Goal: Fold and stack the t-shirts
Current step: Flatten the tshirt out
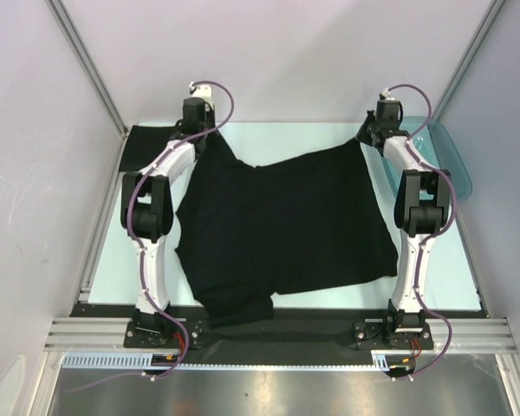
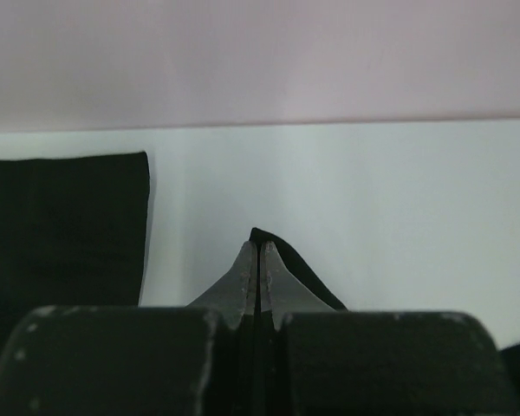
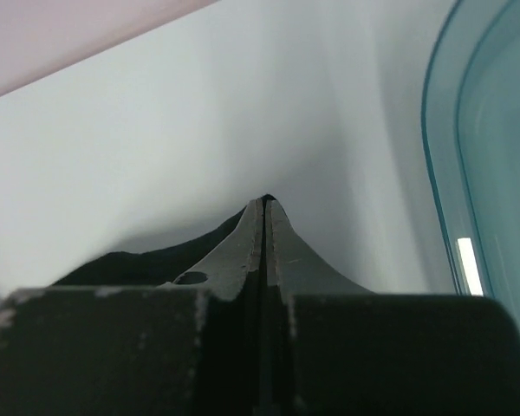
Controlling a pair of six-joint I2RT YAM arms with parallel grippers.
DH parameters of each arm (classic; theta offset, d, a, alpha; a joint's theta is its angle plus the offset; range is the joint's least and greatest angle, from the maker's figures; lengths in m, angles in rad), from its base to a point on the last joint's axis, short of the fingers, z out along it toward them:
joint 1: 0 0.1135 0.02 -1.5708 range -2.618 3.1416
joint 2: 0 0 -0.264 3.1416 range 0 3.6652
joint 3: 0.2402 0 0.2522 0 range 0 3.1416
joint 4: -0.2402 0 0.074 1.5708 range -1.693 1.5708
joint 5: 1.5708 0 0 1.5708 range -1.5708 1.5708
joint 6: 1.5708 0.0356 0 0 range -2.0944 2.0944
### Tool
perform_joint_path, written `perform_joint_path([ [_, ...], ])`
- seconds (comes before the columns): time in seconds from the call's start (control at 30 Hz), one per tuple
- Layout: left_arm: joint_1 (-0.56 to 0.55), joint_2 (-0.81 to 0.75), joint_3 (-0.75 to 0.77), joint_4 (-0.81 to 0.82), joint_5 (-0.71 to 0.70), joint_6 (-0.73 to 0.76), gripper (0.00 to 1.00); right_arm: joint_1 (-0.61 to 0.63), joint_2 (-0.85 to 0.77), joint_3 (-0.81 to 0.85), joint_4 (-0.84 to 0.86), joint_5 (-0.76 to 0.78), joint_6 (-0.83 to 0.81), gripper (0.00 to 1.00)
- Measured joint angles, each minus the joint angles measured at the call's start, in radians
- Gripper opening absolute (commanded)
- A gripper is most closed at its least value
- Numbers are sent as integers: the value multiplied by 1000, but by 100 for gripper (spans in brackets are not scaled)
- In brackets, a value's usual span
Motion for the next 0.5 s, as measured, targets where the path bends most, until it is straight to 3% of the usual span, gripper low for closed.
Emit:
perform_joint_path([
  [0.5,35,50,135,-95,-24,-117,0,-43,146,181,-73,-53,-3,0],
])
